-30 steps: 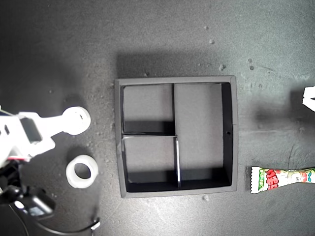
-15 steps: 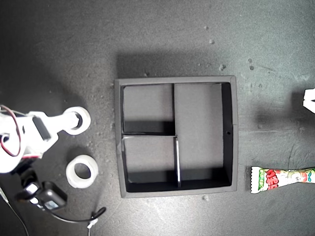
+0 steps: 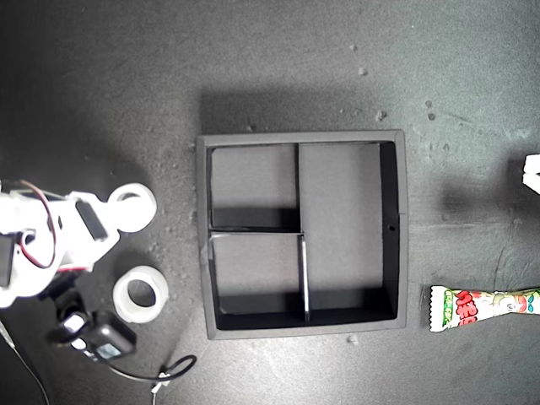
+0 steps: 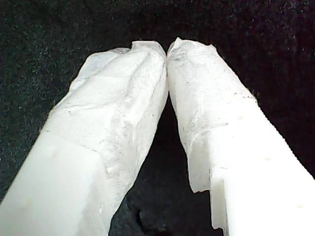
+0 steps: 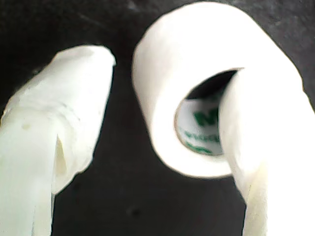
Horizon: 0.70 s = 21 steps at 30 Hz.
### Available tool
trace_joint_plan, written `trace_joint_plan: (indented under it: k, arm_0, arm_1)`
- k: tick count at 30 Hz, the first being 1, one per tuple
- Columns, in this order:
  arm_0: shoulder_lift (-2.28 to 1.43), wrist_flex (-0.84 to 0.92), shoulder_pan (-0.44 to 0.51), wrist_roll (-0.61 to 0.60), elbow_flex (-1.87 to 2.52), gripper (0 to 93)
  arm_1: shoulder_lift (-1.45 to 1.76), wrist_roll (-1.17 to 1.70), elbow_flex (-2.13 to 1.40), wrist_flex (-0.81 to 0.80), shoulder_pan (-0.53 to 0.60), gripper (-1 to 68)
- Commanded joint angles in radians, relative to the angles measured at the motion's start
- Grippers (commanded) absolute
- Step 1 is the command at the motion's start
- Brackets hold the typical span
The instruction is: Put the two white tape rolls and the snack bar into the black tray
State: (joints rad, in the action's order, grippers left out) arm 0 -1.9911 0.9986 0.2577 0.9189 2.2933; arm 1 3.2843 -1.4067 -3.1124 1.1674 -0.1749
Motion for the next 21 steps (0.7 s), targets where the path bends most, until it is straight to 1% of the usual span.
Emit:
trace_joint_plan:
  k: [1,13,21]
  arm_0:
    - [-0.023,0.005,-0.005,0.035,0.023,15.2]
    - [-0.181,0.006,-0.020,0.067,0.117,16.2]
    - [-0.305,0.008,-0.002,0.055,0.149,18.7]
  arm_1:
    - [0.008,-0.002,-0.012,-0.008,0.000,-0.4]
    - [0.008,0.025,-0.012,-0.028,0.021,-0.4]
    - [0.008,0.035,-0.012,-0.032,0.029,-0.4]
